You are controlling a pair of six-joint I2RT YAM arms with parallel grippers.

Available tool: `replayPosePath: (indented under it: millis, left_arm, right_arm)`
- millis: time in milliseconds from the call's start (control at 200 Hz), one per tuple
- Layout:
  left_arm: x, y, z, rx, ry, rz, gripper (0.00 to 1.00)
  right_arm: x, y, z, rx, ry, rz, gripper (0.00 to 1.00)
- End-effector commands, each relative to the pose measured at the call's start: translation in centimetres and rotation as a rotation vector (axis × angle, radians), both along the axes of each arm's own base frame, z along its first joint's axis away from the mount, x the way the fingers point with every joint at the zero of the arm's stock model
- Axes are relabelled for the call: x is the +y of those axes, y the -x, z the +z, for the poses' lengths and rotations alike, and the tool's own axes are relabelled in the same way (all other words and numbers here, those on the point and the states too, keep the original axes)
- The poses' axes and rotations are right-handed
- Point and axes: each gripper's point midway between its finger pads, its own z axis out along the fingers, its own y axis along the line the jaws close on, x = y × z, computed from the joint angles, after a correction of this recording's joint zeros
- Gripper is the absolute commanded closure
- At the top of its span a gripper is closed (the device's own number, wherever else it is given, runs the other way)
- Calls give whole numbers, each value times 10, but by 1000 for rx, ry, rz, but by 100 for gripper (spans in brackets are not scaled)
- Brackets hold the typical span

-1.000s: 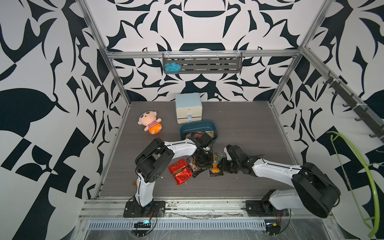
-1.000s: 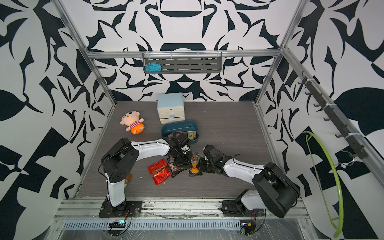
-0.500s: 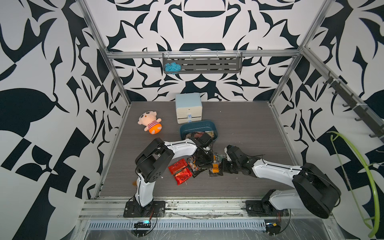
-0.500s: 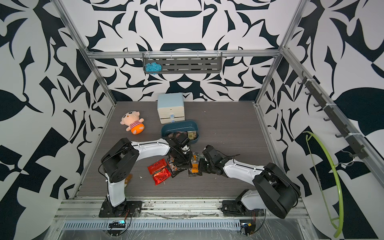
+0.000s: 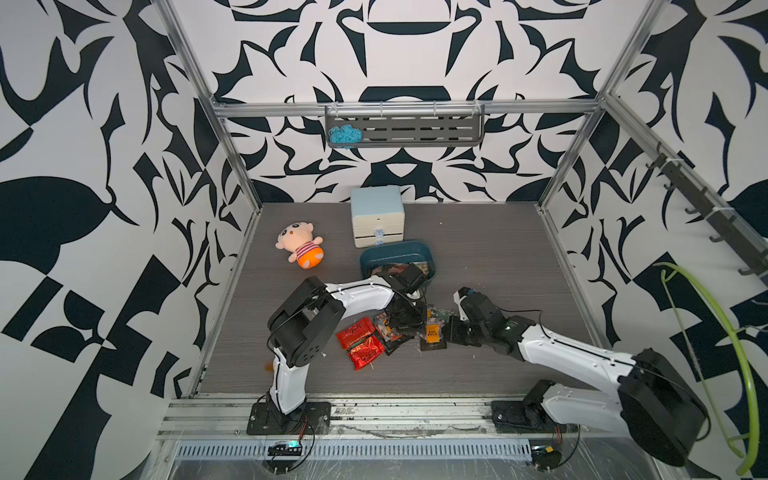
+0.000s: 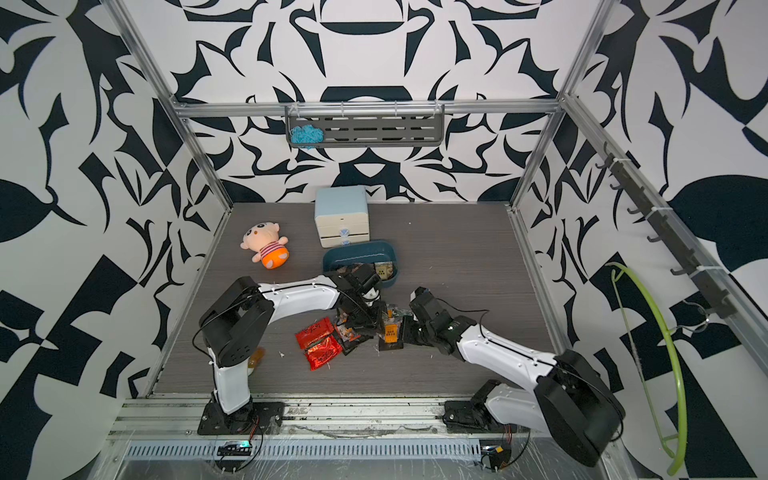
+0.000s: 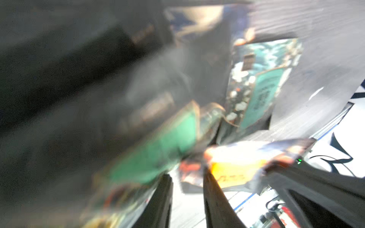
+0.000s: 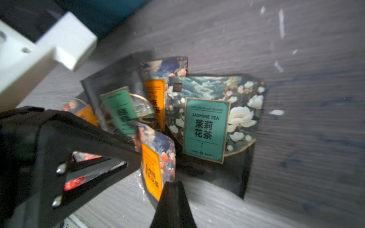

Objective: Put the tea bags into the storage box
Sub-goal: Pick up the tea bag from the center of the board, then place the tea bag in the storage box.

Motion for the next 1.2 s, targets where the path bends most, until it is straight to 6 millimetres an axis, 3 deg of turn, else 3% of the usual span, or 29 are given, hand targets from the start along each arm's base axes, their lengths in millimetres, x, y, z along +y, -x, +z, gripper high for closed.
replayPosePath:
  millis: [0,215,330,425,495,595,610,650,765,910,920,1195]
  left_arm:
    - [9,-23,47,-201,-7,-2,61]
    - [55,-57,107,-530,-126,84,43]
    - [79,-67,135,-663,-149,164,25]
    - [92,-69,155,-731,-118,220,1]
    - [96,-69,165,-760,-60,219,0]
    - [108,-73,163,-742,-22,276,0]
    - [112,-72,172,-755,9,290,0]
    - [112,-72,174,-744,45,295,0]
    - [109,-75,173,-679,117,294,0]
    - [103,-74,167,-619,160,270,0]
    - [102,-76,158,-599,144,268,0]
    - [107,-80,152,-609,139,289,0]
  right_arm:
    - [-6,-7,30,-78,26,-10,100]
    - [-12,-22,79,-192,49,-27,100]
    - [-5,-38,105,-248,49,-19,100]
    - [10,-55,122,-285,31,-3,100]
    - [23,-70,133,-310,15,8,100]
    - [44,-95,146,-336,-27,21,100]
    - [47,-99,147,-338,-32,23,100]
    - [55,-110,151,-345,-41,23,100]
    - [85,-139,152,-320,-62,54,100]
    - [113,-167,134,-262,-49,80,100]
    - [115,-169,132,-257,-46,82,100]
    - [137,-197,92,-187,24,114,99]
